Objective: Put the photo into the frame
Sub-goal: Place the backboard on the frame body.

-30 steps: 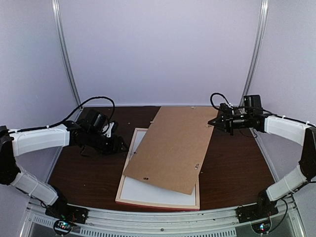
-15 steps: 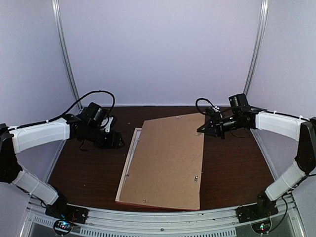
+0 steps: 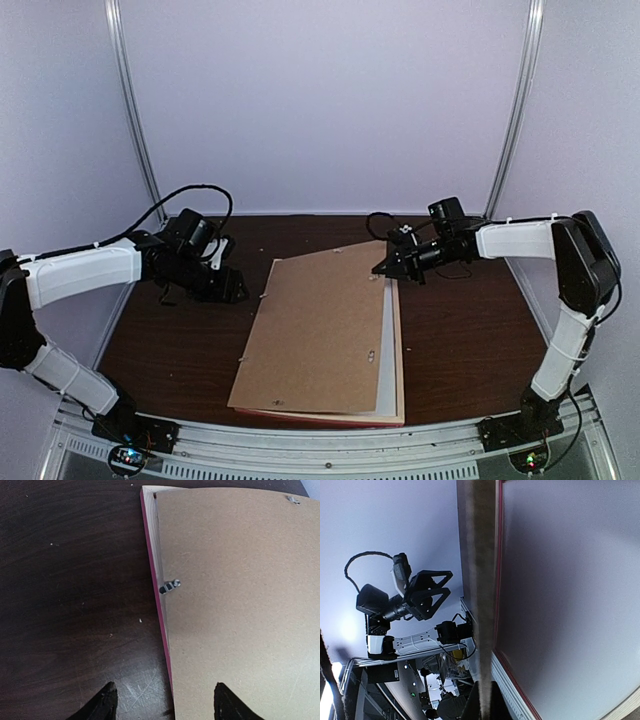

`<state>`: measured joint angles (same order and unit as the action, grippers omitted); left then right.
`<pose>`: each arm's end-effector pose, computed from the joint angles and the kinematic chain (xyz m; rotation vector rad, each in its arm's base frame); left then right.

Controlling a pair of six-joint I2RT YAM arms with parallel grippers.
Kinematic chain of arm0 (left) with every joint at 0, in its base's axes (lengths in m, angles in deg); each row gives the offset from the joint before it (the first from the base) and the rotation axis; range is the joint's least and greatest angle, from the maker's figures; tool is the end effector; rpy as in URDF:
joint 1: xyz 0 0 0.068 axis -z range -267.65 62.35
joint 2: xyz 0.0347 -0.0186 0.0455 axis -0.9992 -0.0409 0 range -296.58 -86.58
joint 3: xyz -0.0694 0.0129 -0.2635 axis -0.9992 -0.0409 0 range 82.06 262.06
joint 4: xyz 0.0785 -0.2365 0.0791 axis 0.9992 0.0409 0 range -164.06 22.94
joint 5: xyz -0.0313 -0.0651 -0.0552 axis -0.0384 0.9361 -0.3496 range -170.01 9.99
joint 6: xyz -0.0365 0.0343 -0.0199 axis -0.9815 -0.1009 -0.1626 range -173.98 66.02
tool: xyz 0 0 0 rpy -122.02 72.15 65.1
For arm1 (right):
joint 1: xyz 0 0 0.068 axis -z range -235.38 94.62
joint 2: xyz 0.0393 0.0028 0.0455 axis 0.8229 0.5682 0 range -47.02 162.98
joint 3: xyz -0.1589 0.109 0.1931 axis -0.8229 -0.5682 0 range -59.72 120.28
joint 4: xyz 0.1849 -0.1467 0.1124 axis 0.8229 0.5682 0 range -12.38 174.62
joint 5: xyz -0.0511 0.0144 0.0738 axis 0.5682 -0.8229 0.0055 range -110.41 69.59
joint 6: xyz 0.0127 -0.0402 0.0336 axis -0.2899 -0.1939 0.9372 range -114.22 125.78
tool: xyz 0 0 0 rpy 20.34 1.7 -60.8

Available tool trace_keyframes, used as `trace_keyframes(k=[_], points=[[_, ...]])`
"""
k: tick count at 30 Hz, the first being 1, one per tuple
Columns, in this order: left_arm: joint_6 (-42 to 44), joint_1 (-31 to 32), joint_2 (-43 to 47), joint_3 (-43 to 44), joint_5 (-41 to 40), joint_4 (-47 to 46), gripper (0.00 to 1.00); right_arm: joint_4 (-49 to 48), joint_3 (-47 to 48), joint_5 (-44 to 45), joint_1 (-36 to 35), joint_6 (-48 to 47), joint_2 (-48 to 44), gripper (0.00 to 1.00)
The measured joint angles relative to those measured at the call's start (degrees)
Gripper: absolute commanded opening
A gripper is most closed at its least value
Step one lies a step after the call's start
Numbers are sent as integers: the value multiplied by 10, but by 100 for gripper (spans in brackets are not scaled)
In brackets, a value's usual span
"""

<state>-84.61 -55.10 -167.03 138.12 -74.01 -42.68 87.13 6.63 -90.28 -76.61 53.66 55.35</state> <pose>0.2387 -0.1569 0.2368 0.0866 2.6327 -0.5426 0.3331 0.1654 0.2143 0.1100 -2.4078 -1.8709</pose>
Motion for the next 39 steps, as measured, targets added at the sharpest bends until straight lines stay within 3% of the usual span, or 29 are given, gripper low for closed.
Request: trace_keyframes(k=[5,12,18,25,33,39], points=[[7,0,-11,0,2,0,67,9,28,-8,7,-19,57,0],[12,0,-25,0,8,-9,67,127,113,-9,14,-130,103,2],[10,0,-69,-1,16,-25,67,160,119,-13,17,-171,129,4],[-6,-2,-110,-12,32,-51,67,164,120,-17,18,-180,132,5],[-43,-12,-166,-31,108,-104,66,162,119,-12,18,-178,135,8],[-77,-14,-177,-47,160,-164,60,139,99,1,19,-158,136,13]])
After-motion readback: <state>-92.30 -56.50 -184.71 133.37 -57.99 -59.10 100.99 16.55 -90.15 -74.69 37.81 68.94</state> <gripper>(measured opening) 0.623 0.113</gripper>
